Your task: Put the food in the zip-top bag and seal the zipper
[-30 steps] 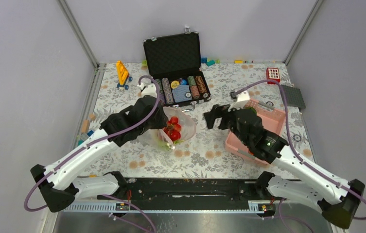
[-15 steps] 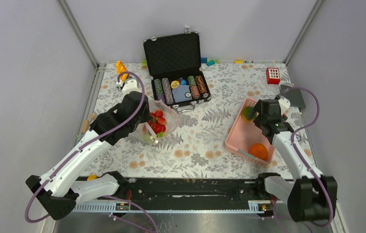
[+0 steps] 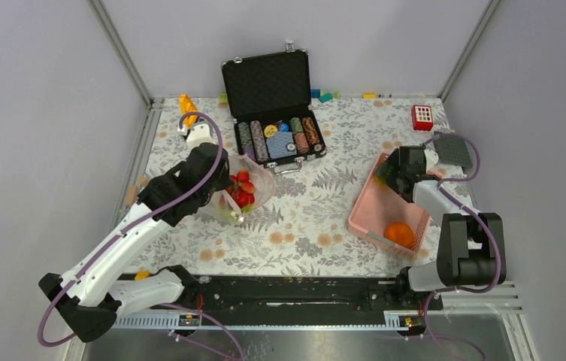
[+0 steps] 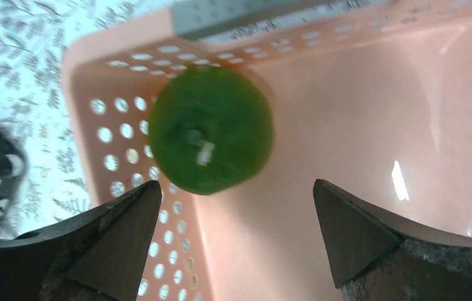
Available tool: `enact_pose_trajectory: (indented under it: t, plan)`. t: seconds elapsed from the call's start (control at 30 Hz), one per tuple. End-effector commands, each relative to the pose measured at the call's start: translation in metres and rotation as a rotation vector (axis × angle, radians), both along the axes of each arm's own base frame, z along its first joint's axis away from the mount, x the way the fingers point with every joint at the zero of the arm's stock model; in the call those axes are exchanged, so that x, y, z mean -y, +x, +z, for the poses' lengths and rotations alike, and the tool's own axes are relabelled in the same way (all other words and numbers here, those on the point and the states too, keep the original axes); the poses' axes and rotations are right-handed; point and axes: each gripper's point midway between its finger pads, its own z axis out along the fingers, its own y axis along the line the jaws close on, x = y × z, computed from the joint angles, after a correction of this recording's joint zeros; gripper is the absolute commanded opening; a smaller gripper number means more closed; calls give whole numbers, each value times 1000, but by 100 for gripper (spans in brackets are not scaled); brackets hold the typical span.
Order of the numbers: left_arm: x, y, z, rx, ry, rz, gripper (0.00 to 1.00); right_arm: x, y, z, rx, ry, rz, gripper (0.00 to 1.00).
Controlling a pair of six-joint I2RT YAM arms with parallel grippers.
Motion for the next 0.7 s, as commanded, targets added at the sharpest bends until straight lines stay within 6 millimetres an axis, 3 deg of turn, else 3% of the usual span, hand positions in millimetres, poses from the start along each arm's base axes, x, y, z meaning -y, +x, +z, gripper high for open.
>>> enact_pose_trajectory:
  t: [0.0,0.67]
  plan:
    - [-4,8,13,58,-12,30,0,-10,30,23,165,63,17,100]
    - [6,11,5,42,-17,-3,0,2,39,-19,65,43,-91,100]
